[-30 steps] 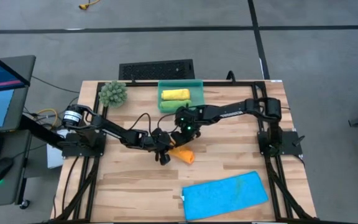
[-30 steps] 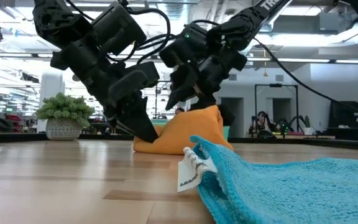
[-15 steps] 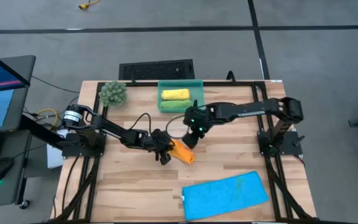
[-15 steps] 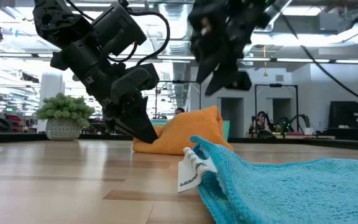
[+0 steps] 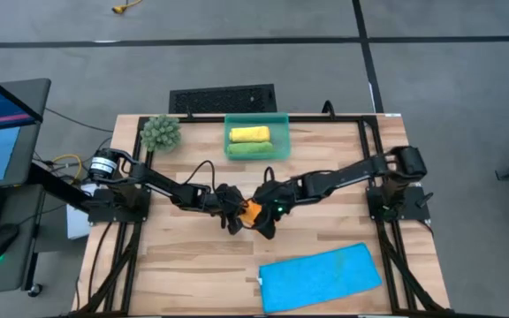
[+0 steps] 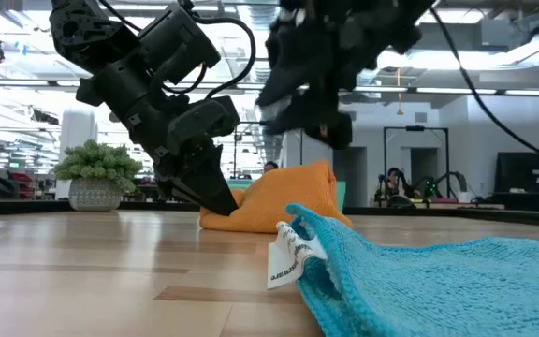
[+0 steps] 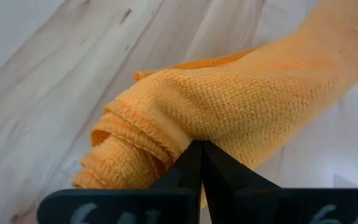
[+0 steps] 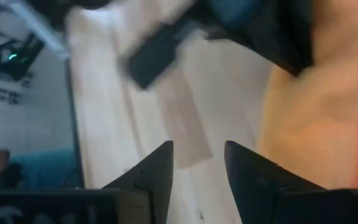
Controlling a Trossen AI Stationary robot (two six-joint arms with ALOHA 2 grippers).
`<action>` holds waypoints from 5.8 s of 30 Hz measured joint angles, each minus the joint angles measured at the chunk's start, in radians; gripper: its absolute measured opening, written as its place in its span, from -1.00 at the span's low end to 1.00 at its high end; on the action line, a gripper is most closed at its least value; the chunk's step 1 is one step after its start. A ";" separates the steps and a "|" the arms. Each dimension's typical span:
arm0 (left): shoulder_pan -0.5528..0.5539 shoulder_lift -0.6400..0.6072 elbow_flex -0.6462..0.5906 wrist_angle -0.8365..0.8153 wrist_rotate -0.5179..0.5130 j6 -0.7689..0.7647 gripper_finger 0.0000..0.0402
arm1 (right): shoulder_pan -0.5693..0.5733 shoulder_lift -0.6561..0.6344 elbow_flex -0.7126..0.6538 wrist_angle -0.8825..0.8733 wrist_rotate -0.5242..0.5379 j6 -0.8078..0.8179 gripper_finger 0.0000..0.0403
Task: Roll microfiber towels into tight, uniform cylinder then place into a basket
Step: Roll the orange towel, then put the rolled orange towel into the blue bin
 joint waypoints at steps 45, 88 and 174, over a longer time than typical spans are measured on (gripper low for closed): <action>0.012 -0.012 0.026 0.091 0.054 0.198 -1.00 | -0.038 0.137 -0.003 -0.113 0.044 0.290 -0.40; 0.039 0.034 0.026 0.048 0.051 0.009 -1.00 | 0.406 -0.254 -0.233 -0.561 0.449 0.615 -0.60; 0.039 0.034 0.026 0.051 0.024 -0.197 -1.00 | 0.332 -0.028 -0.544 0.678 0.796 1.547 0.21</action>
